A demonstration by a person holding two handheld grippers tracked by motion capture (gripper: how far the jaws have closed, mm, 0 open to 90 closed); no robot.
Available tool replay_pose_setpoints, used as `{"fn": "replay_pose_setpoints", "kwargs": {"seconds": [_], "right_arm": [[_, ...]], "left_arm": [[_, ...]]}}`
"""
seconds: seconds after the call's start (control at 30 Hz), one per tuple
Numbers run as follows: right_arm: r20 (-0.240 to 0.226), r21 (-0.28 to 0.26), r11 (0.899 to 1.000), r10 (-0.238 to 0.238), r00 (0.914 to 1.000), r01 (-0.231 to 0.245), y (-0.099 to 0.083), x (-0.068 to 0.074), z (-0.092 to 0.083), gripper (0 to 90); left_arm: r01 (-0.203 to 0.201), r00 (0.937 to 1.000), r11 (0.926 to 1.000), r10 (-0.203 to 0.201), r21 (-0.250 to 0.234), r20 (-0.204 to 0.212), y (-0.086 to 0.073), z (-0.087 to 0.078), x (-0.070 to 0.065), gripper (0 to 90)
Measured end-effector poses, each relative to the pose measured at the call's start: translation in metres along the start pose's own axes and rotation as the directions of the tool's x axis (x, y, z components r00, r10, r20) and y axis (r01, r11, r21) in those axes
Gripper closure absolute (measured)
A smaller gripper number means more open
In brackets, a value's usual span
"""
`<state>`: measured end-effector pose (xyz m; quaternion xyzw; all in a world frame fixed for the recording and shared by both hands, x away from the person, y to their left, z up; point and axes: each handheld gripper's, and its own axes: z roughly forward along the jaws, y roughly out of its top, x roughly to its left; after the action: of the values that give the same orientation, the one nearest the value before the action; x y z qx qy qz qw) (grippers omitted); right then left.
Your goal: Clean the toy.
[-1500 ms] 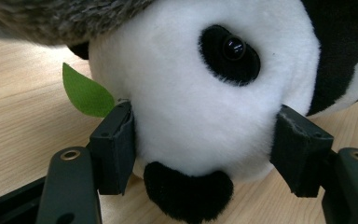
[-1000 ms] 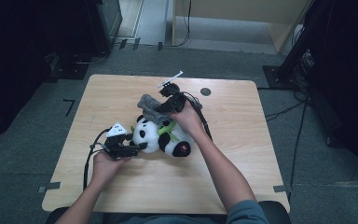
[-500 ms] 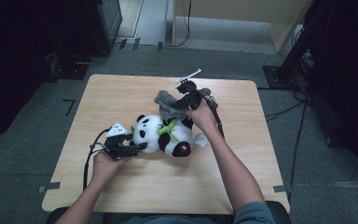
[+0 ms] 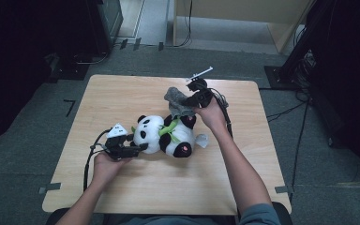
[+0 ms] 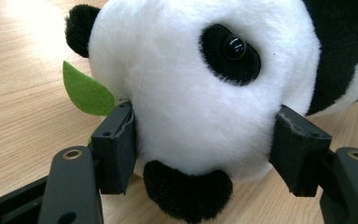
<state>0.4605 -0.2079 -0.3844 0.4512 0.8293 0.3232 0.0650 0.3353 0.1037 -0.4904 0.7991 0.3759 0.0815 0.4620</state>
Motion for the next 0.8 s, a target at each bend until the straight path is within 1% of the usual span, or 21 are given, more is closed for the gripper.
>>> {"fn": "replay_pose_setpoints", "kwargs": {"seconds": [0.1, 0.2, 0.27, 0.33, 0.5, 0.57, 0.63, 0.7, 0.8], "right_arm": [[0.005, -0.023, 1.0, -0.004, 1.0, 0.004, 0.002, 0.001, -0.009, 75.4], [-0.003, -0.061, 0.998, -0.014, 0.9999, 0.013, 0.005, 0.004, -0.021, 75.4], [-0.006, -0.085, 0.996, -0.035, 0.9994, 0.034, 0.008, 0.007, -0.028, 75.3], [-0.011, -0.099, 0.994, -0.037, 0.9993, 0.035, 0.011, 0.011, -0.035, 75.4], [-0.032, -0.137, 0.987, -0.088, 0.9956, 0.083, 0.014, 0.028, -0.049, 75.4], [-0.038, -0.149, 0.983, -0.117, 0.9925, 0.11, 0.011, 0.035, -0.054, 75.3], [-0.047, -0.156, 0.981, -0.127, 0.9908, 0.118, 0.006, 0.04, -0.058, 75.3], [-0.044, -0.155, 0.979, -0.138, 0.9894, 0.13, -0.001, 0.042, -0.06, 75.3], [-0.044, -0.151, 0.98, -0.137, 0.9896, 0.129, -0.014, 0.041, -0.06, 75.3]], "left_arm": [[-0.001, 1.0, 1.0, 0.001, 0.002, 0.0, 0.0, 0.0, 0.0, 31.8], [-0.001, 1.0, 1.0, 0.001, -0.001, 0.001, 0.0, 0.0, 0.0, 31.8], [-0.001, 1.0, 1.0, 0.001, 0.0, 0.0, 0.0, 0.0, 0.0, 31.8], [-0.004, 1.0, 1.0, 0.004, -0.002, -0.002, 0.0, 0.0, 0.0, 31.8], [-0.003, 1.0, 1.0, 0.003, -0.004, -0.003, 0.0, 0.0, 0.0, 31.8], [-0.005, 1.0, 1.0, 0.005, -0.003, -0.004, 0.0, 0.0, 0.0, 31.8], [-0.004, 1.0, 1.0, 0.004, -0.003, -0.004, 0.0, 0.0, 0.0, 31.8], [-0.003, 1.0, 1.0, 0.003, -0.002, -0.005, 0.0, 0.0, 0.0, 31.9], [-0.003, 1.0, 1.0, 0.003, 0.001, -0.006, 0.0, 0.0, 0.0, 31.9]]}}
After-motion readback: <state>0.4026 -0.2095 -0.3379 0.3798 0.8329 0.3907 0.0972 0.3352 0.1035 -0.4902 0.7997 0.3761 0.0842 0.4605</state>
